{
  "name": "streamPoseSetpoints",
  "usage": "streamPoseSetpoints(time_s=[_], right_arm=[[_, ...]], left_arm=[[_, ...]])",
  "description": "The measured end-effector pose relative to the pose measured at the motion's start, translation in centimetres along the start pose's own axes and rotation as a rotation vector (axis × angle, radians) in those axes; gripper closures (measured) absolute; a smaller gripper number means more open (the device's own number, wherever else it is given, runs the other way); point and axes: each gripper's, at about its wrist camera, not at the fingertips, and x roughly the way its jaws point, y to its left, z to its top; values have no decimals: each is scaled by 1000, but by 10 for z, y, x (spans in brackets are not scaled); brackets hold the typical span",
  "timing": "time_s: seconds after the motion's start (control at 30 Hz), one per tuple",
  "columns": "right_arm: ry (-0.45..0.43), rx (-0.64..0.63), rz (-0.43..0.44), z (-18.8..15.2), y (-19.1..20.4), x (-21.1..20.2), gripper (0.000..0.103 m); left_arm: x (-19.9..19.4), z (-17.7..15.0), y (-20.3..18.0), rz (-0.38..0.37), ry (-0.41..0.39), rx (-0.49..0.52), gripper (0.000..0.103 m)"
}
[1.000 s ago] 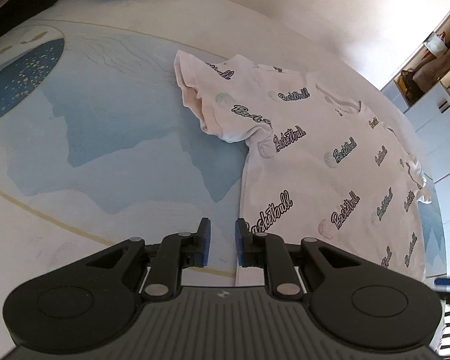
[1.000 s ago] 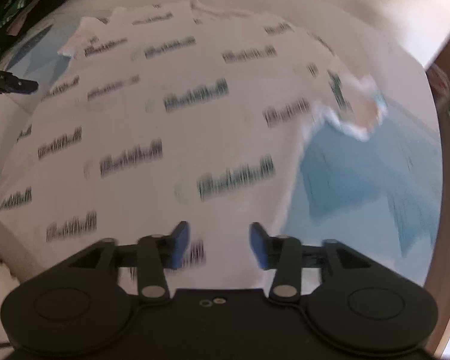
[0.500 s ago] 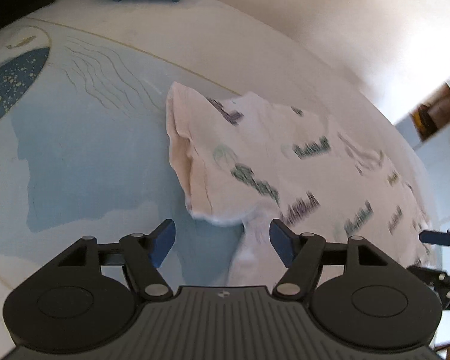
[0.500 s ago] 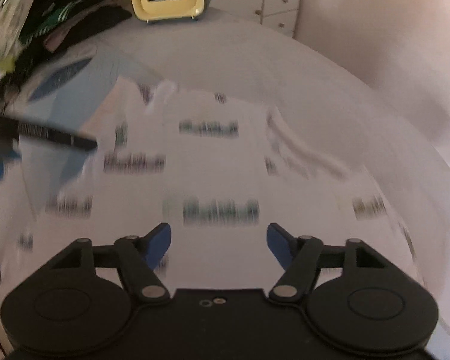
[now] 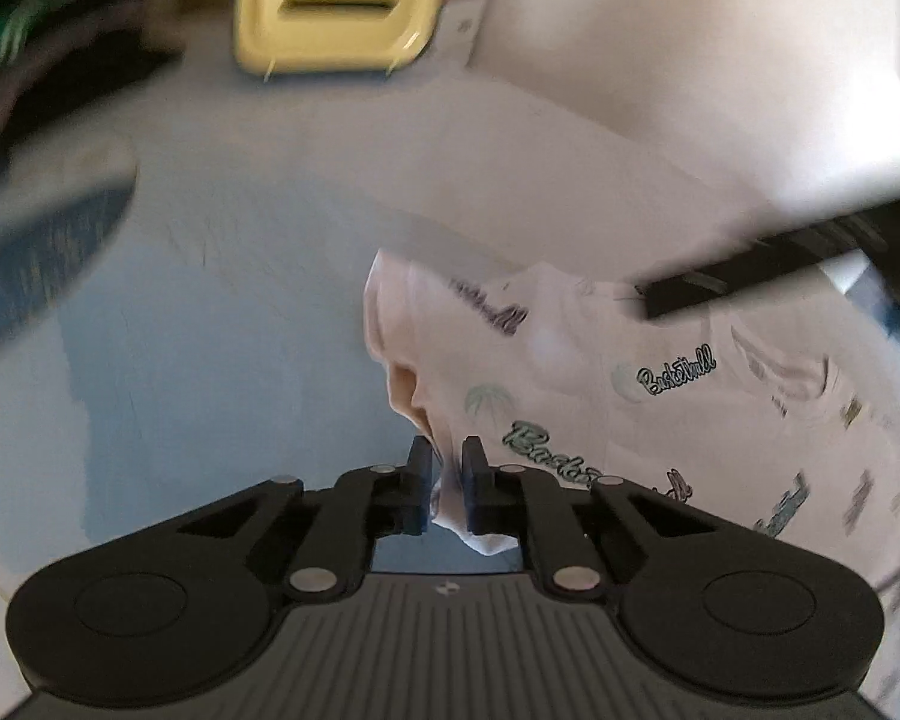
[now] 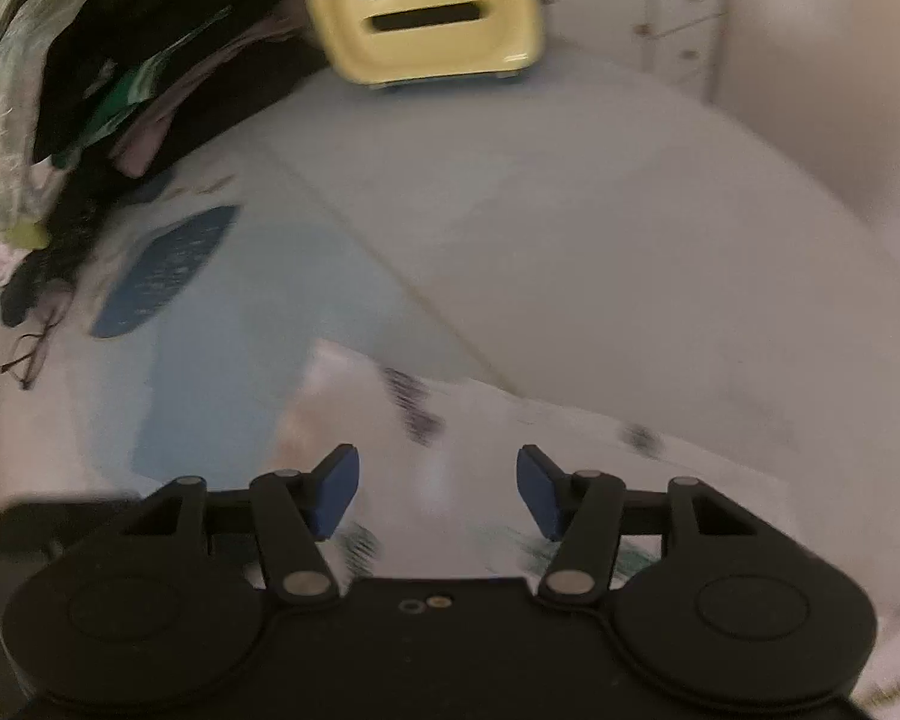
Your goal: Fold clothes
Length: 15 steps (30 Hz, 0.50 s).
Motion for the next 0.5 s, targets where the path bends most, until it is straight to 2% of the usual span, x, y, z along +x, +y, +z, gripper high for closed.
streamPoseSetpoints(time_s=[0.13,0.3,0.4,0.5], right_arm=[[64,-35,40,18,33,28,0],[114,-93,14,16,55,48,0],[109,-118,-9,11,57,49,0],[65,-123,-16,4,51,33,0]], left_arm=[[-1,-6,-24,19,-38,129,94],[4,-10,-29,20,-39,156,94],[6,-11,-30,17,-38,163,94],[5,-11,-29,8,-45,164,94]])
